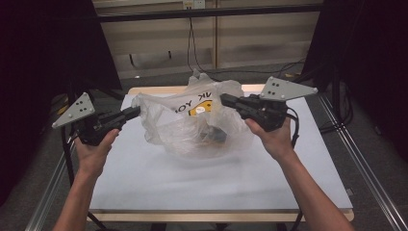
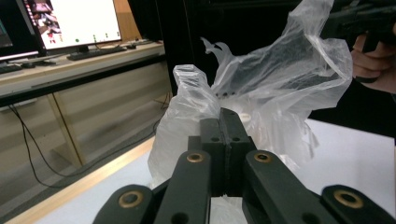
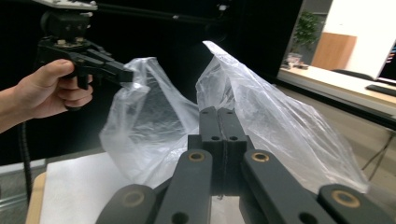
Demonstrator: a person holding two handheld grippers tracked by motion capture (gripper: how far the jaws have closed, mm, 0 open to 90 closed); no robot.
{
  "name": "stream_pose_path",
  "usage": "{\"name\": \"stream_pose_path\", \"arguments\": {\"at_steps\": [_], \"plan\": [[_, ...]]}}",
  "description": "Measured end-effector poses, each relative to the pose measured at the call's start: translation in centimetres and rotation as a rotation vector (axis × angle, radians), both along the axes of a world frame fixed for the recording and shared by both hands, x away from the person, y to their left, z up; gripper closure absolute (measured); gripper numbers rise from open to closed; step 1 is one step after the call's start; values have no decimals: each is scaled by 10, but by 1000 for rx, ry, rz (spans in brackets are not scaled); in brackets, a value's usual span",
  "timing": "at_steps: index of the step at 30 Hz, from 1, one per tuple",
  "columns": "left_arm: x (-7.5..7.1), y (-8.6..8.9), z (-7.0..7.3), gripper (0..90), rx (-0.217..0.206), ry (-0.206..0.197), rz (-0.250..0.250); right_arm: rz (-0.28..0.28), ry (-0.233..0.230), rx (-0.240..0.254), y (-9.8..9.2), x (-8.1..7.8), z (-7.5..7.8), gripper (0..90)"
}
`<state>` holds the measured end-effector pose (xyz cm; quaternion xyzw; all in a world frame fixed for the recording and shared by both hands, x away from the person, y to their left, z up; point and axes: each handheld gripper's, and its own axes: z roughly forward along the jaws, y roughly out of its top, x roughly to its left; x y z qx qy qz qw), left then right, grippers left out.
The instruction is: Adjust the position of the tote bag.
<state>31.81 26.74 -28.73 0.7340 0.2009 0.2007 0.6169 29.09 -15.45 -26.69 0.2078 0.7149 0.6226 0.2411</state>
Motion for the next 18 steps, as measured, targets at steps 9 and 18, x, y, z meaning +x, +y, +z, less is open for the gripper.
{"name": "stream_pose_path", "arguments": {"at_steps": [9, 18], "plan": [[1, 3, 6, 900, -11, -16, 23, -70, -21, 42, -34, -3, 5, 900], [-1, 9, 5, 900, -31, -8, 31, -177, -22, 87, -92, -22, -4, 900]]}}
